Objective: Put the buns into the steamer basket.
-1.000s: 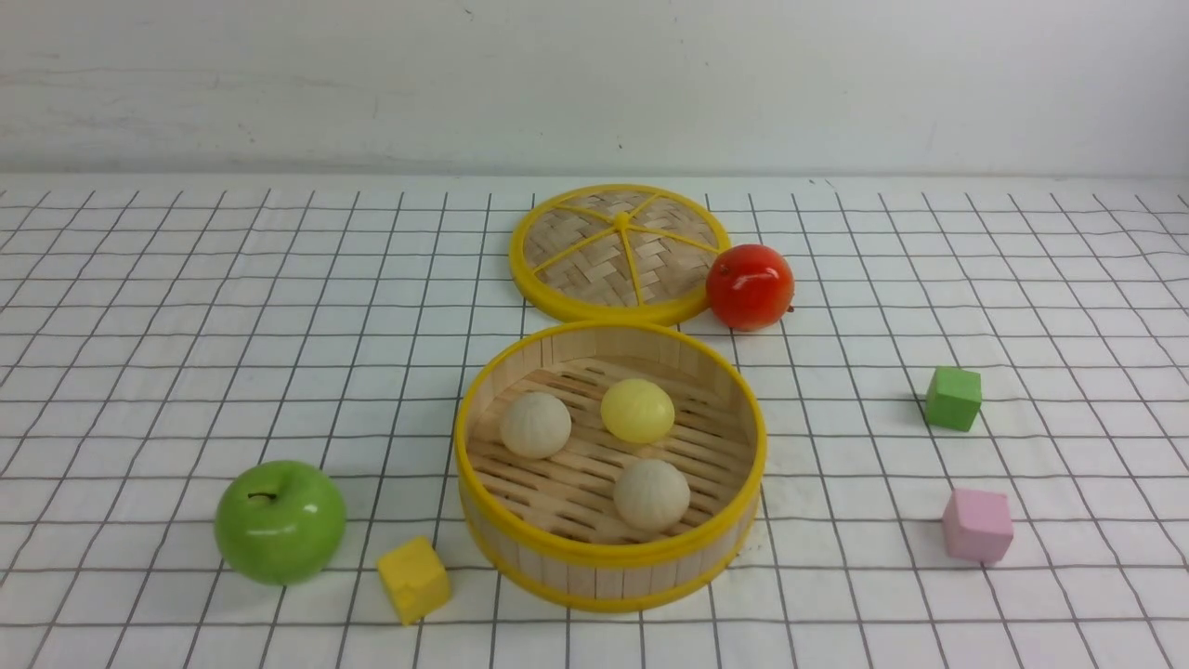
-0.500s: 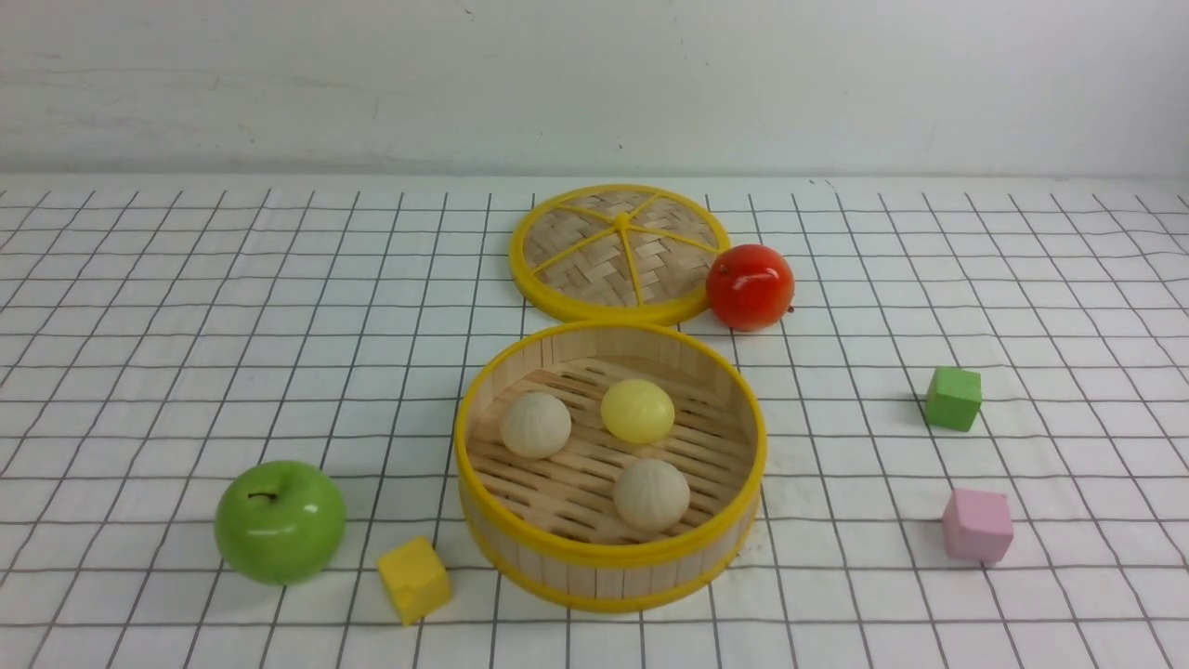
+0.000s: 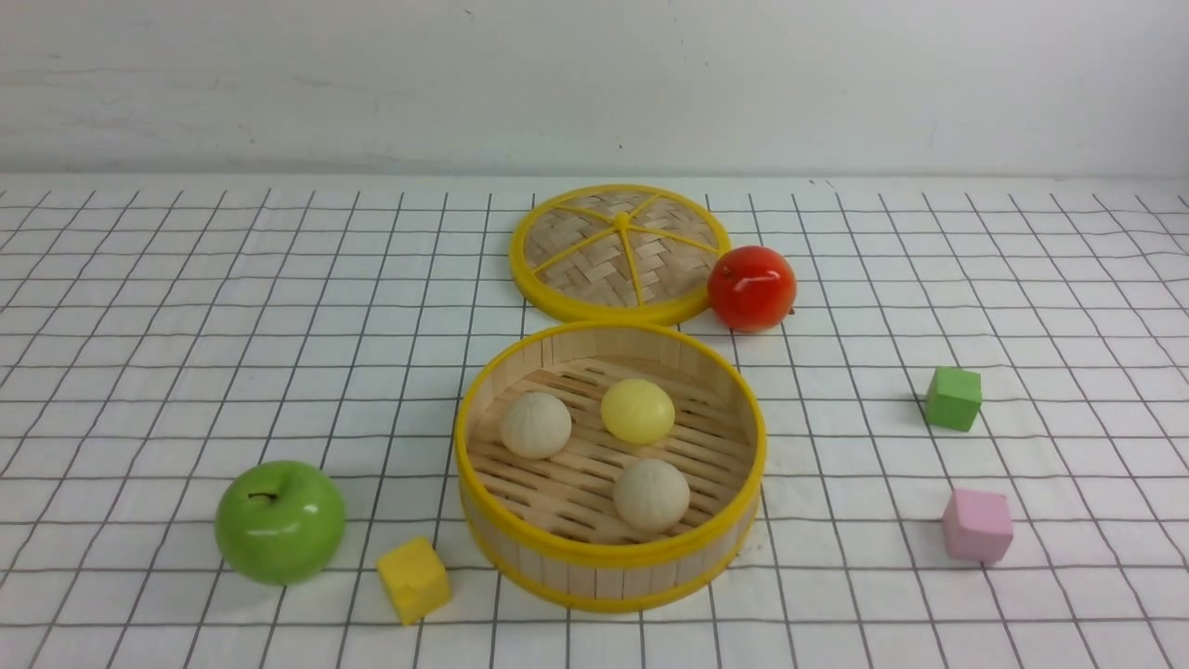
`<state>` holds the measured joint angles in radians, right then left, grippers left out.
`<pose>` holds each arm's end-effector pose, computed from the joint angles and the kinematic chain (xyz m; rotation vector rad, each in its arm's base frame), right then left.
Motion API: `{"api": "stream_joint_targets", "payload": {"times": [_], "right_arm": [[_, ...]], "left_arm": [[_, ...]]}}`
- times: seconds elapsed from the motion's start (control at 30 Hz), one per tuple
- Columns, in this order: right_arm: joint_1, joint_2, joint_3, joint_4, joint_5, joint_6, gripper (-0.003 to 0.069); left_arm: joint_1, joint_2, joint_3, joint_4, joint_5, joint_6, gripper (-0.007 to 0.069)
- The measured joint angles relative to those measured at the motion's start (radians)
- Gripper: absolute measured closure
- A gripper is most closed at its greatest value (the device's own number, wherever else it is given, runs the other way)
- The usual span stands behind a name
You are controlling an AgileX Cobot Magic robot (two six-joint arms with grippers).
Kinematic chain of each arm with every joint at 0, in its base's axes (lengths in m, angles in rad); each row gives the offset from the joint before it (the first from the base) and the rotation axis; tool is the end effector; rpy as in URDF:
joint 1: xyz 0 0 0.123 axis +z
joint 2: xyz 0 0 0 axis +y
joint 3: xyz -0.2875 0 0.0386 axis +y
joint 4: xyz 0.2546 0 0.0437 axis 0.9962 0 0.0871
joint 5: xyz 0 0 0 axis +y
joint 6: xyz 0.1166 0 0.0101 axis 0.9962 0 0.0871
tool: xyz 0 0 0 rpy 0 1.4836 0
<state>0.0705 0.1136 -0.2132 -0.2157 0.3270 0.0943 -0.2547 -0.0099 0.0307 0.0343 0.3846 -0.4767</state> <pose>0.0838 -0.0022 0.2472 -0.1027 1.7013 -0.0883 0.0766 -0.0184 0.1605 -0.1908 1.9061 -0.4635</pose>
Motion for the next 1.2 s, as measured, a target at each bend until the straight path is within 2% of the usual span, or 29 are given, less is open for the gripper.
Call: {"api": "stream_joint_targets", "payload": {"times": [0.1,0.17,0.37,1.2], "right_arm": [[-0.009,-0.084,0.180,-0.011,-0.056,0.013,0.0664],[-0.017,-0.115,0.231,0.008,0.011,0.057,0.0661],[-0.021,-0.125,0.234,0.021,0.058,0.130,0.0658],[-0.021,-0.125,0.233,0.051,0.059,0.135,0.0628]], "left_arm": [[0.000,0.000,0.000,0.000,0.000,0.000,0.0387],[0.000,0.000,0.000,0.000,0.000,0.000,0.0387],[0.000,0.000,0.000,0.001,0.000,0.000,0.0387],[0.000,0.000,0.000,0.002,0.000,0.000,0.0387]]}}
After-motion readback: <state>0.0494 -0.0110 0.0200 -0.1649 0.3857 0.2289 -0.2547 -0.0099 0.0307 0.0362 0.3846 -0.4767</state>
